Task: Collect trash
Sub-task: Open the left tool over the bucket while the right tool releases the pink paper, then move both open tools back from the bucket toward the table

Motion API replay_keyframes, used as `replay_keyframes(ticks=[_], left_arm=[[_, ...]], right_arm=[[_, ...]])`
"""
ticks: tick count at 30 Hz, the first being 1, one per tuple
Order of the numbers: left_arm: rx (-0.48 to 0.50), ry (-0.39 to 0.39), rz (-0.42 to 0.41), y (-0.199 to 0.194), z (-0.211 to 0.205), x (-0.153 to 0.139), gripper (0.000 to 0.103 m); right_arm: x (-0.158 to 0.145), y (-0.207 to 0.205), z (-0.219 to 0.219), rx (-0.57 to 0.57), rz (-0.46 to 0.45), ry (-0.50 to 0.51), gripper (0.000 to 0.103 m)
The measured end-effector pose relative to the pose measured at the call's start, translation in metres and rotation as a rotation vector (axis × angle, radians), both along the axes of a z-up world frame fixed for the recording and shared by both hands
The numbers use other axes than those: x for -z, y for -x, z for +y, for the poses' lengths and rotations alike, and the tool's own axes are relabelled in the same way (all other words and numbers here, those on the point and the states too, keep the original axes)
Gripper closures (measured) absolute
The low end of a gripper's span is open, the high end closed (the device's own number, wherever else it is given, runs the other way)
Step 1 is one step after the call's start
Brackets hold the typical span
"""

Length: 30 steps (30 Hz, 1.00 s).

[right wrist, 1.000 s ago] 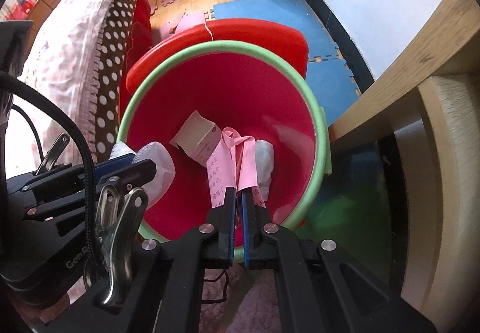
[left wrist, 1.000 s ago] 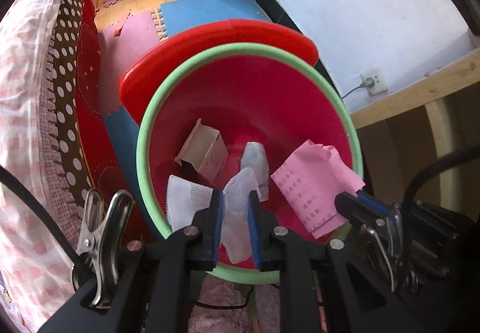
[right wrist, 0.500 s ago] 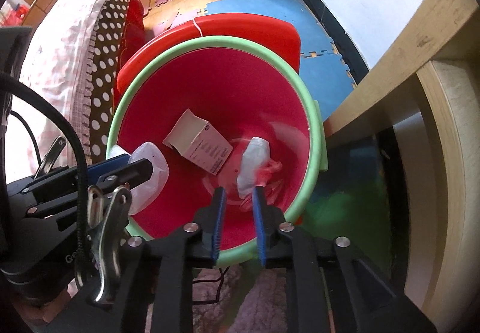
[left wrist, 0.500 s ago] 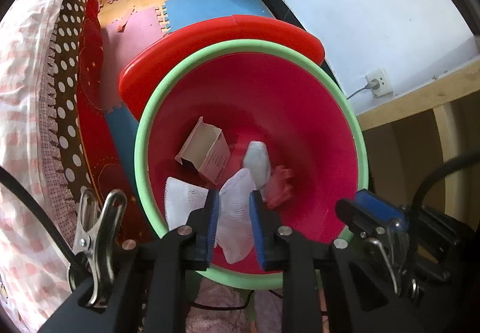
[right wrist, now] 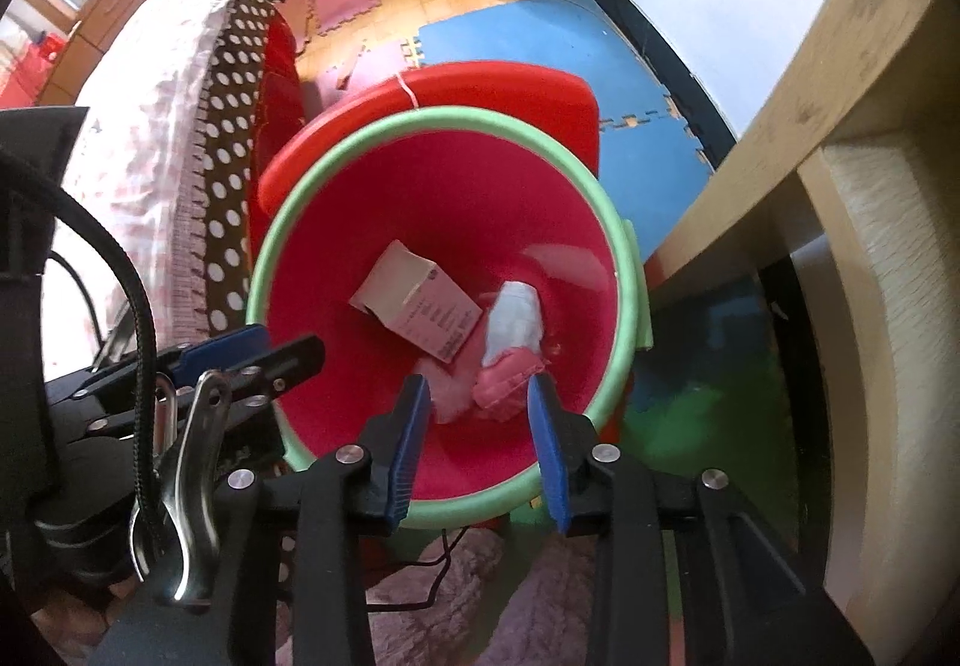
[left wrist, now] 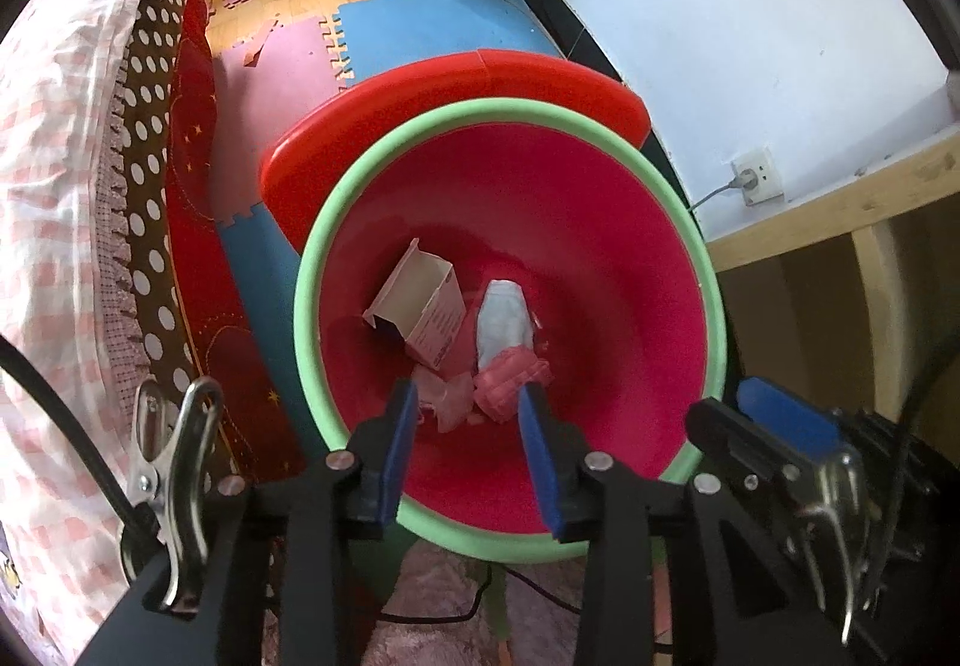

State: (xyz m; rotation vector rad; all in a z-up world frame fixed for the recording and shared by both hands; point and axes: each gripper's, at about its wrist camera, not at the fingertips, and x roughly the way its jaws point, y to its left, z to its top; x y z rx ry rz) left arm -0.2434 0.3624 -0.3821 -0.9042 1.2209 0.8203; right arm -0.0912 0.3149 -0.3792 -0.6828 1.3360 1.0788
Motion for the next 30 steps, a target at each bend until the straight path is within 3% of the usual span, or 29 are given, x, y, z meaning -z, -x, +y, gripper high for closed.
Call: replay_keyframes(ticks=[15,30], left_arm=[[0.032,-0.045,-0.032,0.017,-0.001,-0.063,0.066],[0.122,-0.094,-0.069,0.0,-0.014,-0.125,0.066]], right_arm=[[-0.056,0.009,-0.012,-0.005,0.016,-0.099,0.068],[-0.119,0.007,-0.026,0.022,0.021,-0.184,0.068]])
